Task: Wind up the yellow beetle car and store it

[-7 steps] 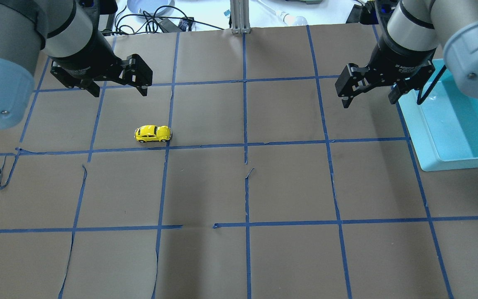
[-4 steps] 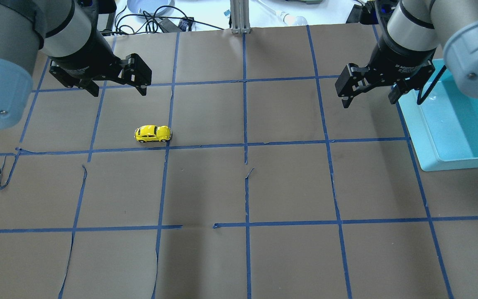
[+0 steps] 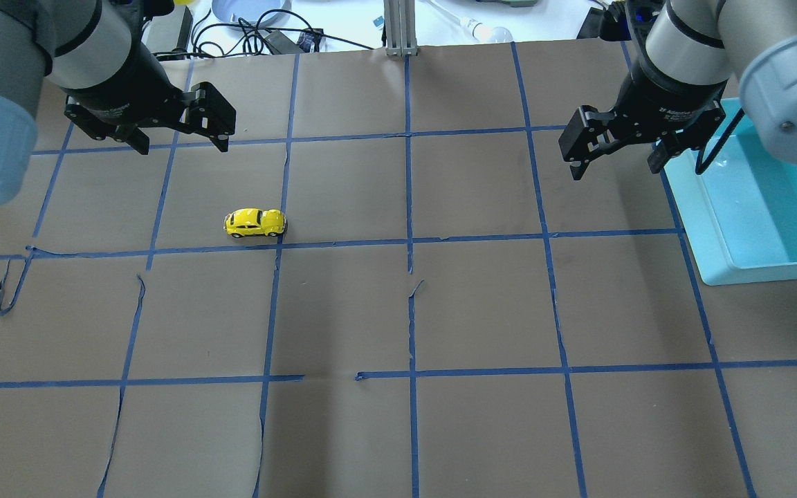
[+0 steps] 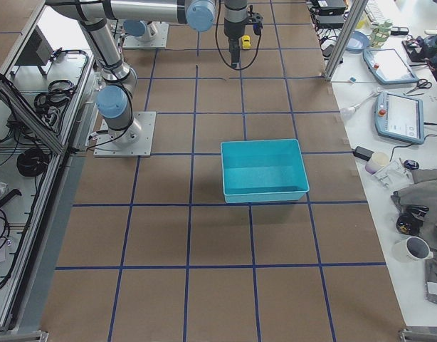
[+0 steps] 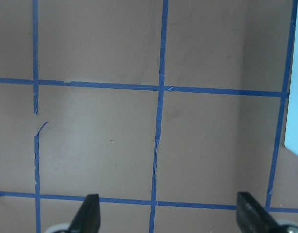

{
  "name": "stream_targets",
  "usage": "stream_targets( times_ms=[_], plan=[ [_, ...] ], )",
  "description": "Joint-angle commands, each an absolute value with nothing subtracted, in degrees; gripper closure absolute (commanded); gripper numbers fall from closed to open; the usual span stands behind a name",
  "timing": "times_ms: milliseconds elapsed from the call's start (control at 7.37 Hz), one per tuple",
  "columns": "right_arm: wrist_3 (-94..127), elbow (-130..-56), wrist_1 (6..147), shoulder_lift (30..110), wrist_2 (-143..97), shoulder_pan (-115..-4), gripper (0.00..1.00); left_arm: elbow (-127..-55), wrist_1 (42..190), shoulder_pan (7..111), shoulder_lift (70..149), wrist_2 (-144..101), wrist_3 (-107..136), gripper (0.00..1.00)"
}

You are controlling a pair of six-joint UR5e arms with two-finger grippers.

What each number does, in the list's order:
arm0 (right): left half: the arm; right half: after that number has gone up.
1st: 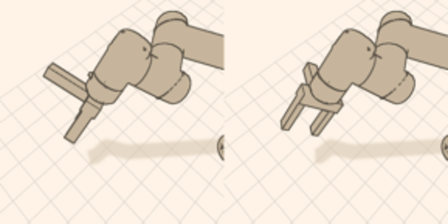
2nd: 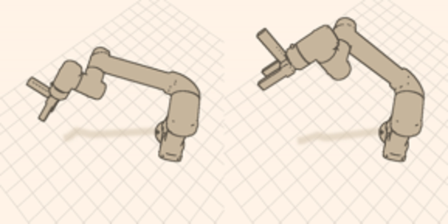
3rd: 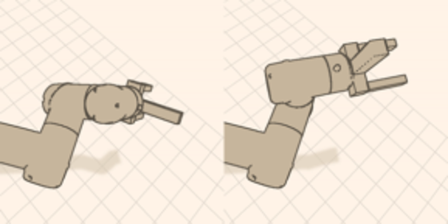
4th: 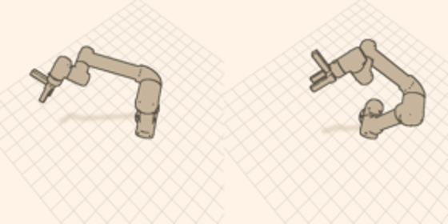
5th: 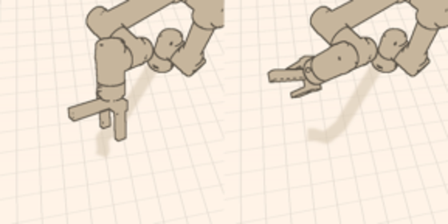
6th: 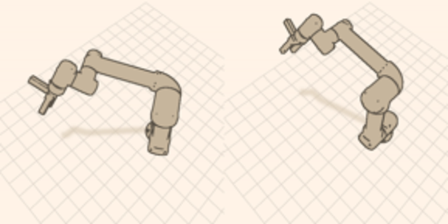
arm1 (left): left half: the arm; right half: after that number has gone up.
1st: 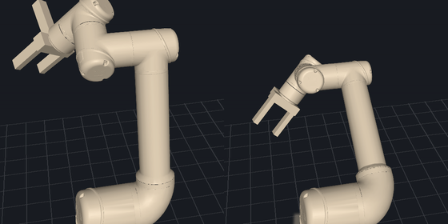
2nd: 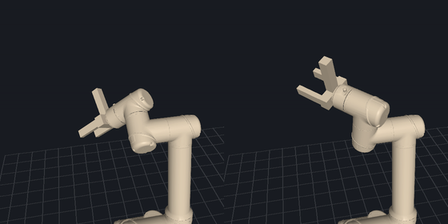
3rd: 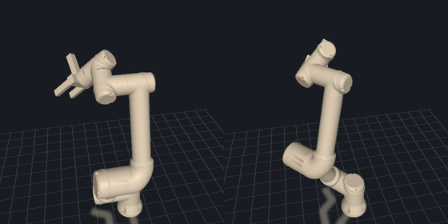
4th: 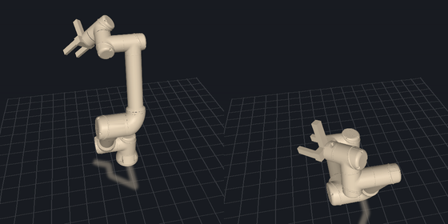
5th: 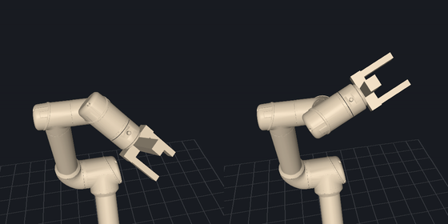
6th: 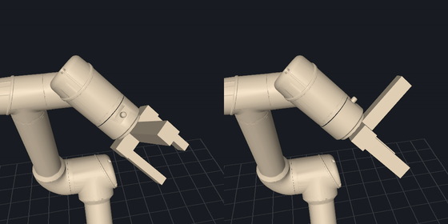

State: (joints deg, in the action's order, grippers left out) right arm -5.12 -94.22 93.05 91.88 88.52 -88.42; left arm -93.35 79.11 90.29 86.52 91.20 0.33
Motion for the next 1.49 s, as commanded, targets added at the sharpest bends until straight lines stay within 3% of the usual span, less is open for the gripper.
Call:
stream_targets(
  times_ms=[0, 1086, 1357],
  plan=[
    [-5.18, -94.13, 93.69, 91.58, 87.8, -88.42, 0.0, -93.34, 79.1, 90.26, 86.48, 91.23, 0.26, 0.0],
    [-5.18, -94.22, 93.52, 91.49, 87.8, -88.42, 0.0, -93.6, 79.28, 89.74, 86.57, 90.8, -0.17, 0.0],
    [-5.1, -94.13, 93.69, 91.49, 87.89, -88.42, 0.0, -93.78, 79.36, 89.04, 87.89, 90.71, -15.98, 0.0]
  ],
)
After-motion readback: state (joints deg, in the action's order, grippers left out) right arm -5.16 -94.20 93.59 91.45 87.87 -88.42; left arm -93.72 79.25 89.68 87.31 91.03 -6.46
